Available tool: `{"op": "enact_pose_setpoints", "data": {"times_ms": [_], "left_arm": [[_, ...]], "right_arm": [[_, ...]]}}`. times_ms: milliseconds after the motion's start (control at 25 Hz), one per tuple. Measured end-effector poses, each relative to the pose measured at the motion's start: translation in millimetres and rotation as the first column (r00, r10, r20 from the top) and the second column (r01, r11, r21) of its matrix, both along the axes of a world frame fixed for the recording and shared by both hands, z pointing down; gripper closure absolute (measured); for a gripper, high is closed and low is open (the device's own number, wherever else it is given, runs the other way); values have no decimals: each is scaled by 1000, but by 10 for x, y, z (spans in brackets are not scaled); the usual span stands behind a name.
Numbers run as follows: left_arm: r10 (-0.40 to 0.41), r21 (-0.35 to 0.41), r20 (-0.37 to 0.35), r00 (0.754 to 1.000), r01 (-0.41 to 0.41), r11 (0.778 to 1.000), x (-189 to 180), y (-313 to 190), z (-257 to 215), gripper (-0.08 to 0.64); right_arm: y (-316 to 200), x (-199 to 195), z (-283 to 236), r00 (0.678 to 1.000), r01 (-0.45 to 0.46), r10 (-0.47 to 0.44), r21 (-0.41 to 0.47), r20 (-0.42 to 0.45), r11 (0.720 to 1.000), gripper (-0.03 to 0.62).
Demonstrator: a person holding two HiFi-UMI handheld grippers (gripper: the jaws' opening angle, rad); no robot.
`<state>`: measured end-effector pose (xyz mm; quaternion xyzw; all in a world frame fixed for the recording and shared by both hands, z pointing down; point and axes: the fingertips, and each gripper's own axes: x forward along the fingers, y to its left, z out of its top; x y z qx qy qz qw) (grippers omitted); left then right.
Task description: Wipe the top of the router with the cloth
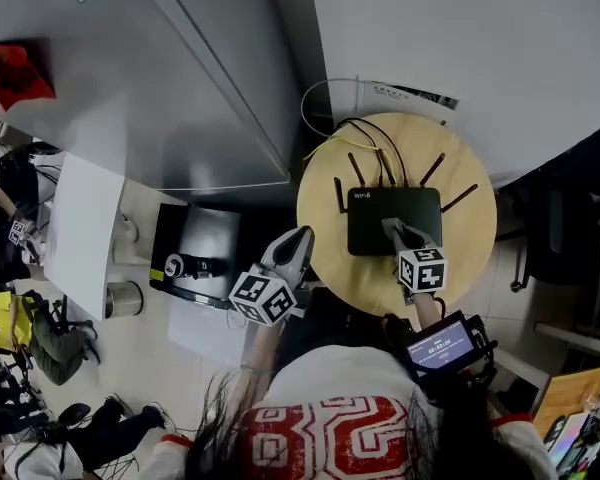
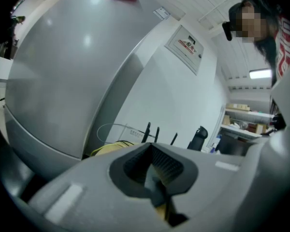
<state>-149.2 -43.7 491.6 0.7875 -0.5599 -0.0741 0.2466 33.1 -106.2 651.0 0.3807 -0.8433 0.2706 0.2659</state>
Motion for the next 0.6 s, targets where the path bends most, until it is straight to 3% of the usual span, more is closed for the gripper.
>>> {"op": "enact_pose_setpoints", "data": {"times_ms": [240, 600], "left_arm": [[62, 10, 0, 998, -62, 998, 241, -93, -10, 565], [78, 10, 1, 997, -78, 997, 396, -153, -24, 565]], "right_arm": [[-105, 528, 13, 994, -109, 109, 21, -30, 994, 549], [-236, 1250, 23, 966, -249, 250, 35, -67, 968, 549]]}}
